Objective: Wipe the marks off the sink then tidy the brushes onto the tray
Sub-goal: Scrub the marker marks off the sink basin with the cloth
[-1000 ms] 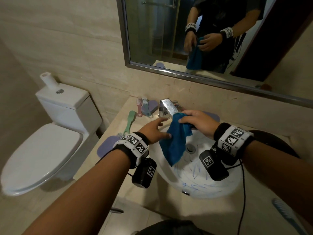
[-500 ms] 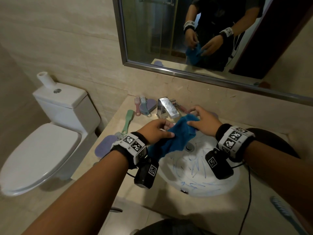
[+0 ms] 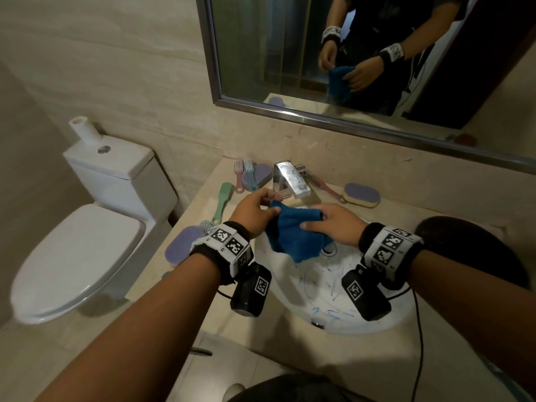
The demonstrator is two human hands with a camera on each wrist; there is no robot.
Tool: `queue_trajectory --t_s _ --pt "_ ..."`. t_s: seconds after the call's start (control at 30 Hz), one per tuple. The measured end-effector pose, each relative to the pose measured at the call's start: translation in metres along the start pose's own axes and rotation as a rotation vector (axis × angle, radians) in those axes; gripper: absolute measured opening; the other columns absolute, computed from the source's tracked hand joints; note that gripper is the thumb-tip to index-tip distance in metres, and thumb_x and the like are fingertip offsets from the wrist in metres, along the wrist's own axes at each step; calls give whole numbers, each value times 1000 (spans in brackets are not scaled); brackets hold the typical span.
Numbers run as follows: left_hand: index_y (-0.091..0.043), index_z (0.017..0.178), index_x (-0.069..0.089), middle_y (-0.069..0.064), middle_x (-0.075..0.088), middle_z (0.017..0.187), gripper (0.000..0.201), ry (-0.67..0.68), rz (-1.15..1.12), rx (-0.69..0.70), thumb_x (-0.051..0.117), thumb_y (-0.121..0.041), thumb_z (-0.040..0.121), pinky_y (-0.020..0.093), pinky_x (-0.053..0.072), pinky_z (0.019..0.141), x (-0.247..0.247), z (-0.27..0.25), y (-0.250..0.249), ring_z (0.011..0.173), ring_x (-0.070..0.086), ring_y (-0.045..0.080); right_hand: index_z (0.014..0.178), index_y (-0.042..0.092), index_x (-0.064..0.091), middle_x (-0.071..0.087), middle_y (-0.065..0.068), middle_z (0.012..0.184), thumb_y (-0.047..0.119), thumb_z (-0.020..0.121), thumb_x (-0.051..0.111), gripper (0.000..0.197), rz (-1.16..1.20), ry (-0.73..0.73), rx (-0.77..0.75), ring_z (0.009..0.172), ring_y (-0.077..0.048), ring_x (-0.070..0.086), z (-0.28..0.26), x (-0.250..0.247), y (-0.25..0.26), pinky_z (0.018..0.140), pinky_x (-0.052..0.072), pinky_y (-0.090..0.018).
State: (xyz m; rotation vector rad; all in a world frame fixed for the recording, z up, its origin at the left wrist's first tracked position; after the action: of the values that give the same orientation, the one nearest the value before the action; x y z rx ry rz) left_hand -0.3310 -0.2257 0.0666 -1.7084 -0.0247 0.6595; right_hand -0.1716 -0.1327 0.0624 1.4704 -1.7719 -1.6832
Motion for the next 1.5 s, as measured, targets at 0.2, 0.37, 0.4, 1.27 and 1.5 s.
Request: queue_trajectory --t_s 0.2,0.37,0.4,1.27,1.5 --pt "-22 136 47 0 47 141 60 264 209 4 70 -30 82 35 36 110 19 -8 5 129 45 18 117 7 59 65 -15 115 12 91 56 26 321 -78 106 104 -26 62 1 -4 0 95 48 -40" --pt "-16 124 51 4 59 120 52 328 97 19 73 -9 78 25 48 91 42 -9 3 110 55 16 118 10 47 58 -15 105 0 89 53 31 693 -84 125 96 -27 58 4 -8 -4 82 49 -35" --pt "-16 117 54 5 62 110 41 307 96 2 71 -10 80 20 50 79 43 -8 3 99 58 16 115 12 45 57 -13 103 0 89 55 30 689 -107 129 92 -26 58 4 -11 -6 80 49 -34" --pt "-9 114 62 1 62 101 35 66 220 -291 69 -19 82 14 37 72 98 -11 51 92 57 15 121 2 52 58 -19 118 5 91 52 30 639 47 356 108 -32 60 30 25 -102 82 55 -35" --pt "-17 140 42 5 53 136 64 289 229 -383 70 -12 82 20 40 94 85 -8 80 120 53 20 109 13 53 57 -13 105 -9 82 60 35 263 -63 239 91 -25 59 59 30 -135 67 55 -30"
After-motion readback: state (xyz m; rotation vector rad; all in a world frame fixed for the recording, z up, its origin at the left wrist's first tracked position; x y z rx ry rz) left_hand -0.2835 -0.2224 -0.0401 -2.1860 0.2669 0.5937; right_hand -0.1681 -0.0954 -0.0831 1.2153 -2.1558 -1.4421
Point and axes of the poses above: each hand's wrist, its own z-axis towards the middle knuckle, its own x-axis out of the palm, y = z × x, the point moved 3 cm from there along z, towards the middle knuckle
